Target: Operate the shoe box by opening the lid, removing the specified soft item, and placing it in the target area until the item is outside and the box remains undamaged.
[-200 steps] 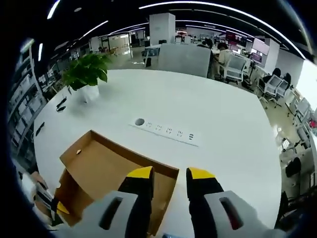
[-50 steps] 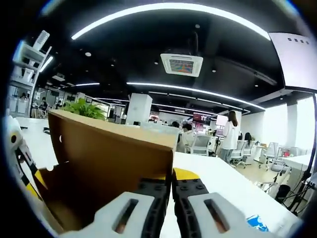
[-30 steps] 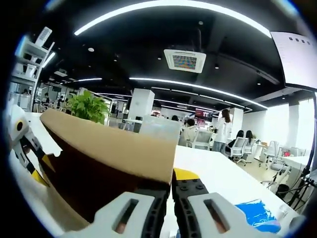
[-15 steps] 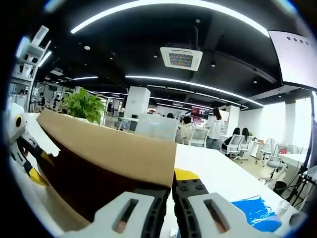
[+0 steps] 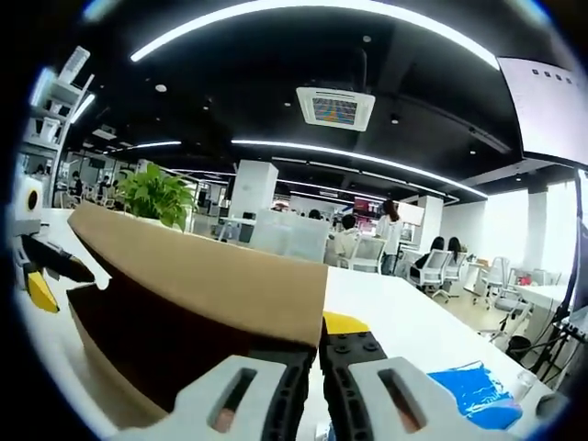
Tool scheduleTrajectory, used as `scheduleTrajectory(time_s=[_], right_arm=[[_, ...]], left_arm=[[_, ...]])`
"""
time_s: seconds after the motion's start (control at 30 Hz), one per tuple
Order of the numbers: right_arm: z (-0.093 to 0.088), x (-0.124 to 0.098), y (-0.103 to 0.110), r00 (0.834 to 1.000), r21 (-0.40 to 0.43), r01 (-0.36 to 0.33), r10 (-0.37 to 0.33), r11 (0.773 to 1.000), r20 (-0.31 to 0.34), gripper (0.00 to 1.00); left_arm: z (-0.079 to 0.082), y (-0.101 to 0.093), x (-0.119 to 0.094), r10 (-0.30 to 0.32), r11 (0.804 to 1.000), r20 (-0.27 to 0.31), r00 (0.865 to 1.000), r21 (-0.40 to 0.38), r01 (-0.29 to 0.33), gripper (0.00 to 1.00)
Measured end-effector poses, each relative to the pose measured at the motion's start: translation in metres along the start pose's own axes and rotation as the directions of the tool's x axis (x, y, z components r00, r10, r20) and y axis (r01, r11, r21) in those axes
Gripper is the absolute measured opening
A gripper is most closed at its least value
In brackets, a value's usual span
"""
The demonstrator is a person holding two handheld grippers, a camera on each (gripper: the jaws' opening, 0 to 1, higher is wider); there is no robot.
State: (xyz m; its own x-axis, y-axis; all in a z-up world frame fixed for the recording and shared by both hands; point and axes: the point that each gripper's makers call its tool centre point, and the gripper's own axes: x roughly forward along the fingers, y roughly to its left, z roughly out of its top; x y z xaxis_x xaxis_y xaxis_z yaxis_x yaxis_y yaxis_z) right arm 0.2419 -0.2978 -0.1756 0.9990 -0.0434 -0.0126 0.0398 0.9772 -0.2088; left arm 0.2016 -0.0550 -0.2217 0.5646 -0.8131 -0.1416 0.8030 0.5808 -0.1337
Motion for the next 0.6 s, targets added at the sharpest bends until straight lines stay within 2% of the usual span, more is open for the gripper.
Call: scheduleTrajectory(time_s=[0.1, 0.2, 0.3, 0.33, 0.37, 0.4, 0.43, 0.53, 0.57, 0.6], right_arm=[[-0.001, -0.001, 0.001, 1.000, -0.024, 0.005, -0.006, 1.000, -0.001, 0.00], [-0.001, -0.002, 0.001, 1.000, -0.021, 0.004, -0.004, 1.000, 0.002, 0.00], [-0.002, -0.003, 0.002, 1.000, -0.027, 0.006, -0.006, 1.000, 0.004, 0.00], [-0.002, -0.003, 0.002, 1.000, -0.027, 0.006, -0.006, 1.000, 0.004, 0.00], [-0.002, -0.004, 0.003, 1.000, -0.033, 0.008, -0.008, 0.999, 0.005, 0.00], [-0.002, -0.004, 0.003, 1.000, -0.034, 0.008, -0.008, 0.999, 0.006, 0.00], [-0.002, -0.004, 0.004, 1.000, -0.043, 0.008, -0.008, 0.999, 0.007, 0.00], [-0.003, -0.005, 0.004, 1.000, -0.049, 0.011, -0.010, 0.999, 0.008, 0.00], [-0.003, -0.006, 0.004, 1.000, -0.052, 0.011, -0.010, 0.999, 0.010, 0.00], [-0.003, -0.006, 0.005, 1.000, -0.052, 0.012, -0.012, 0.999, 0.011, 0.00]], left_arm=[[0.001, 0.001, -0.005, -0.001, 1.000, 0.010, 1.000, -0.029, 0.002, 0.74], [0.002, 0.009, -0.011, 0.041, 0.999, 0.025, 0.999, 0.008, -0.041, 0.84], [0.011, 0.014, -0.017, 0.050, 0.999, 0.093, 0.994, -0.026, -0.048, 0.89], [0.014, 0.013, -0.020, 0.044, 0.997, 0.111, 0.993, -0.061, -0.037, 0.87], [0.021, 0.014, -0.024, 0.043, 0.993, 0.159, 0.986, -0.116, -0.025, 0.85], [0.026, 0.014, -0.026, 0.038, 0.990, 0.185, 0.982, -0.140, -0.011, 0.84], [0.026, 0.013, -0.028, 0.020, 0.987, 0.178, 0.984, -0.161, 0.009, 0.84], [0.030, 0.017, -0.030, 0.030, 0.984, 0.176, 0.984, -0.177, 0.002, 0.82], [0.031, 0.018, -0.030, 0.039, 0.985, 0.173, 0.984, -0.175, -0.008, 0.79], [0.031, 0.020, -0.030, 0.045, 0.986, 0.162, 0.986, -0.165, -0.018, 0.71]])
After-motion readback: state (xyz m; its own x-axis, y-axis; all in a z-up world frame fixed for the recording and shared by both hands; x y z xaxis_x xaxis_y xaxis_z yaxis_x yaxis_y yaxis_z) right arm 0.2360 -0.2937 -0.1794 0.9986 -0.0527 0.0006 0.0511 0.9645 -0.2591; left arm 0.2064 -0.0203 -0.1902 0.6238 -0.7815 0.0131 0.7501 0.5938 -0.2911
